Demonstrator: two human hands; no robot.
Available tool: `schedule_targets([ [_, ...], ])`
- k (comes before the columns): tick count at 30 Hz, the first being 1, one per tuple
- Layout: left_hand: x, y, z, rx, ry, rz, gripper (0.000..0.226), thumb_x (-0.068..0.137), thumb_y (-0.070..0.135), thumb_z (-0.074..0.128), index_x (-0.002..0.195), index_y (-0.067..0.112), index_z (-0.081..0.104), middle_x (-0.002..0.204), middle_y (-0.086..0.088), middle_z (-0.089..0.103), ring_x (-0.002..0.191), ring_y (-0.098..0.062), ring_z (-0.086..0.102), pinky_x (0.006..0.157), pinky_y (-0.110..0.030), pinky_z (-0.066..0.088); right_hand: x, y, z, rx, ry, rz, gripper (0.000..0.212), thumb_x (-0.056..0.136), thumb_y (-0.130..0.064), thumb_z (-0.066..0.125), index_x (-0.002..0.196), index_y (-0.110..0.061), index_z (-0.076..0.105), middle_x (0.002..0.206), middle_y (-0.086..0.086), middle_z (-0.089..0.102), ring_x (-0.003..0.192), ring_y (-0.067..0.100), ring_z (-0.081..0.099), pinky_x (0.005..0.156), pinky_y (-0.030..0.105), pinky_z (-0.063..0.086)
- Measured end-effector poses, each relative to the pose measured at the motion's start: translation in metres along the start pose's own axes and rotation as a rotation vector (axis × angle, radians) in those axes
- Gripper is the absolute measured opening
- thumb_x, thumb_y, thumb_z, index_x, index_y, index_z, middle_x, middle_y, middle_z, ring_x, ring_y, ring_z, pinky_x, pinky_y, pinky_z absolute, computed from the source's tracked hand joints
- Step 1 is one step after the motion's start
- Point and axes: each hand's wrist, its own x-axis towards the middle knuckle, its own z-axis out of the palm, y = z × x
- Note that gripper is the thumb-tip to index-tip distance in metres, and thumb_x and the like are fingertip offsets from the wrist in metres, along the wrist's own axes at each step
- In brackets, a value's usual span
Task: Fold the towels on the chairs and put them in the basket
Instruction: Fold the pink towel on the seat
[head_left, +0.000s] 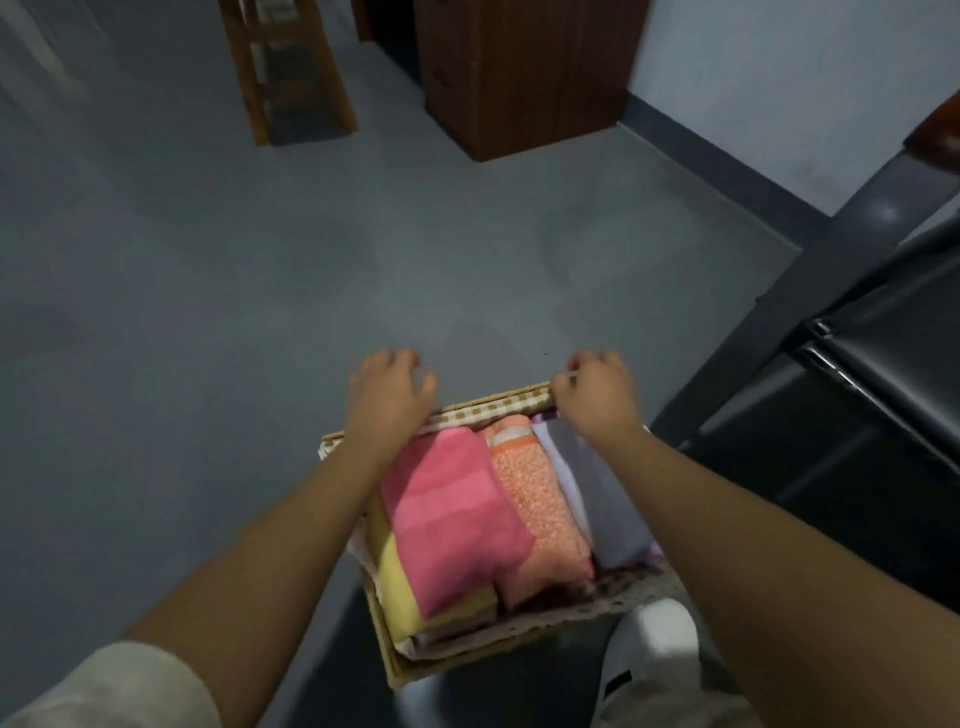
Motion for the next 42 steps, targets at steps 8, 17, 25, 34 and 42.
schedule_targets([
  [8, 0.031, -0.041, 0.001, 0.155, -0.650, -0.538, 0.032, 0.100, 0.033, 0.046, 0.073, 0.017, 0.054, 0.114, -0.010, 0.059, 0.085, -0.022, 0.057, 0.076, -0.025, 0.045, 0.054, 0.010, 0.040, -0.162, -0.180, 0.272, 0.050, 0.092, -0.043, 0.043, 0.118, -0.005, 0.064, 0.124, 0.021, 0.062, 0.116, 0.036, 0.056, 0.096, 0.038, 0.045],
  [17, 0.024, -0.047, -0.004, -0.138, -0.210, -0.785, 0.064, 0.080, 0.009, 0.073, 0.136, 0.009, 0.042, 0.131, -0.022, 0.055, 0.118, -0.038, 0.056, 0.084, -0.032, 0.047, 0.067, 0.010, 0.030, 0.140, -0.183, 0.365, 0.044, 0.060, -0.033, 0.071, 0.096, -0.013, 0.052, 0.098, 0.012, 0.066, 0.096, 0.034, 0.065, 0.082, 0.038, 0.053],
  [25, 0.040, -0.013, -0.067, -0.725, 0.256, -0.575, 0.084, 0.095, 0.066, 0.039, 0.159, 0.025, 0.004, 0.156, -0.014, 0.039, 0.143, -0.034, 0.038, 0.118, -0.047, 0.028, 0.066, -0.010, -0.024, 0.802, -0.095, 0.416, 0.085, 0.078, -0.075, 0.050, 0.146, -0.026, 0.041, 0.143, 0.004, 0.052, 0.129, 0.030, 0.051, 0.111, 0.050, 0.039],
  [34, 0.023, 0.017, -0.151, -0.291, 0.517, -0.078, 0.043, 0.098, 0.058, 0.047, 0.097, 0.021, 0.069, 0.095, -0.007, 0.060, 0.095, -0.024, 0.058, 0.075, -0.029, 0.036, 0.034, -0.045, -0.104, 1.131, -0.195, 0.398, 0.080, 0.087, -0.083, 0.027, 0.122, -0.023, 0.066, 0.114, 0.003, 0.072, 0.103, 0.023, 0.065, 0.085, 0.039, 0.051],
  [42, -0.027, 0.042, -0.218, 0.001, -0.351, 0.173, 0.076, 0.085, 0.078, 0.049, 0.071, 0.007, 0.070, 0.057, -0.001, 0.060, 0.057, -0.017, 0.058, 0.055, -0.032, 0.044, -0.018, -0.054, -0.152, 1.198, 0.017, 0.515, 0.026, 0.090, -0.039, 0.059, 0.099, -0.016, 0.055, 0.087, 0.005, 0.052, 0.084, 0.023, 0.059, 0.066, 0.039, 0.059],
])
